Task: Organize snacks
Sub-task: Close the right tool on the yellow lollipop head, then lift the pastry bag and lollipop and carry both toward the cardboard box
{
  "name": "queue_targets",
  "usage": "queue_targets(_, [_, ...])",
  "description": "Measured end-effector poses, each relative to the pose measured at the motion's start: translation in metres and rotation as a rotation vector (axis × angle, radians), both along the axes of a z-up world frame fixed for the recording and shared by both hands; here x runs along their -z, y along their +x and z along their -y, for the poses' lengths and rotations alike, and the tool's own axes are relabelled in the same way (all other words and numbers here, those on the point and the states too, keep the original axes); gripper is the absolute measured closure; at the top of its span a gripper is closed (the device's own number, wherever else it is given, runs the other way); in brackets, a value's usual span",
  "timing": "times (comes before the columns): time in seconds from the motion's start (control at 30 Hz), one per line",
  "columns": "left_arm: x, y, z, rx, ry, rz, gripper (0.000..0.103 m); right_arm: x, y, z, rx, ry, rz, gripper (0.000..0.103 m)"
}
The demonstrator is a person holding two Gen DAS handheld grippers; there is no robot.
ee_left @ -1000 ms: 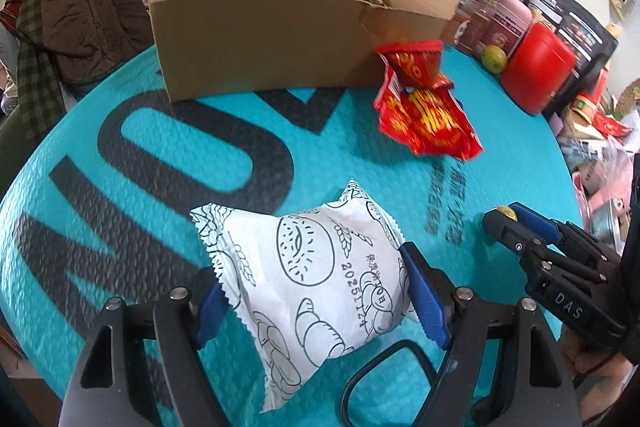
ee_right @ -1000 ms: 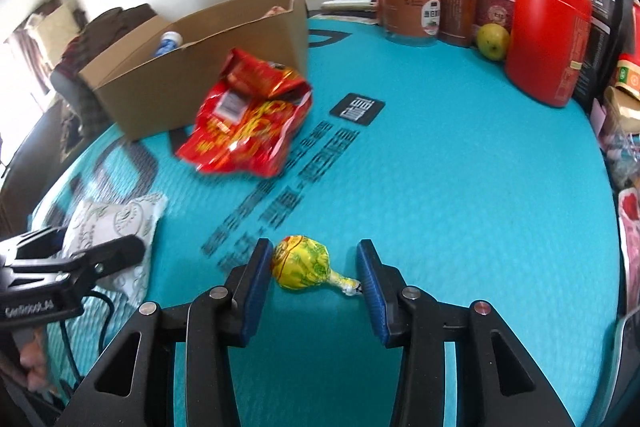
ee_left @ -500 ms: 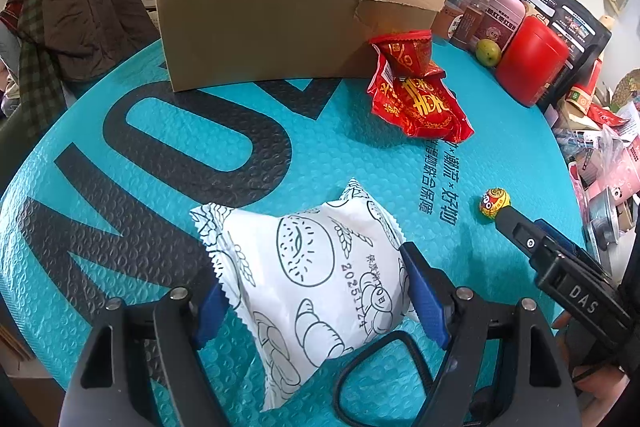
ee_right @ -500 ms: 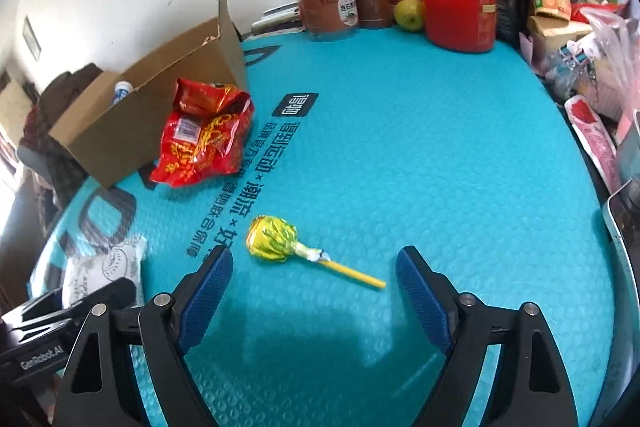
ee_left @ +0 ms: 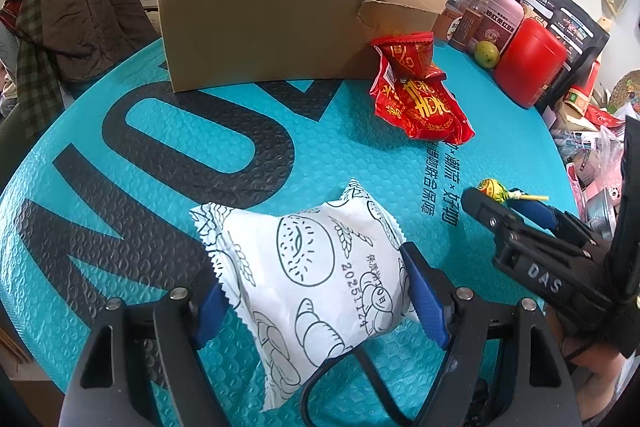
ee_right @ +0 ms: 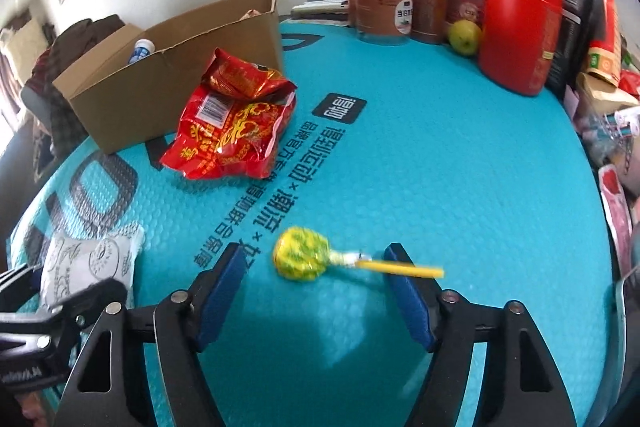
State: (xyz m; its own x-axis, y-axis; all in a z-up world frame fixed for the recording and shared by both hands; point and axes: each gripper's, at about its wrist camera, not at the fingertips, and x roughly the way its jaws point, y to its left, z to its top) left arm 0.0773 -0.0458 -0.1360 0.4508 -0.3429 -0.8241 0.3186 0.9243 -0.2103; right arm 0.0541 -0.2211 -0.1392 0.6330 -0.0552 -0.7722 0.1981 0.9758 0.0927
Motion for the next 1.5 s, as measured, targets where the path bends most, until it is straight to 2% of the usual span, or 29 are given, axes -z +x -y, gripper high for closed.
queue_targets(0.1, [0.000,0.000,-0.001,-0.001,0.000,0.001,0.025,0.000,0.003,0.001,0.014,-0.018,0.004,0.044])
queue_targets(0.17, [0.000,0.000,-0.001,0.000,-0.001,0.000,0.025,0.000,0.003,0.000,0.013,-0.034,0.003,0.066])
queue_targets(0.23, [0.000,0.000,-0.001,0.001,-0.001,0.000,0.025,0.000,0.003,0.000,0.013,-0.035,0.006,0.077])
queue_targets(0.57, [-0.004,-0.002,-0.005,0.001,-0.024,-0.005,0.027,-0.009,-0.007,-0.006,-0.046,-0.002,0.027,0.077])
queue_targets(0.97, [-0.025,-0.025,-0.007,0.014,-0.044,0.060,0.029,-0.025,-0.034,-0.024,-0.140,0.035,0.047,0.077])
queue_targets(1.23, [-0.057,-0.043,-0.014,0.009,-0.090,0.161,0.029,-0.046,-0.053,-0.038,-0.194,0.048,0.100,0.077])
queue_targets(1.5, [-0.097,-0.052,-0.021,0.009,-0.118,0.281,0.029,-0.081,-0.061,-0.048,-0.243,0.045,0.181,0.077])
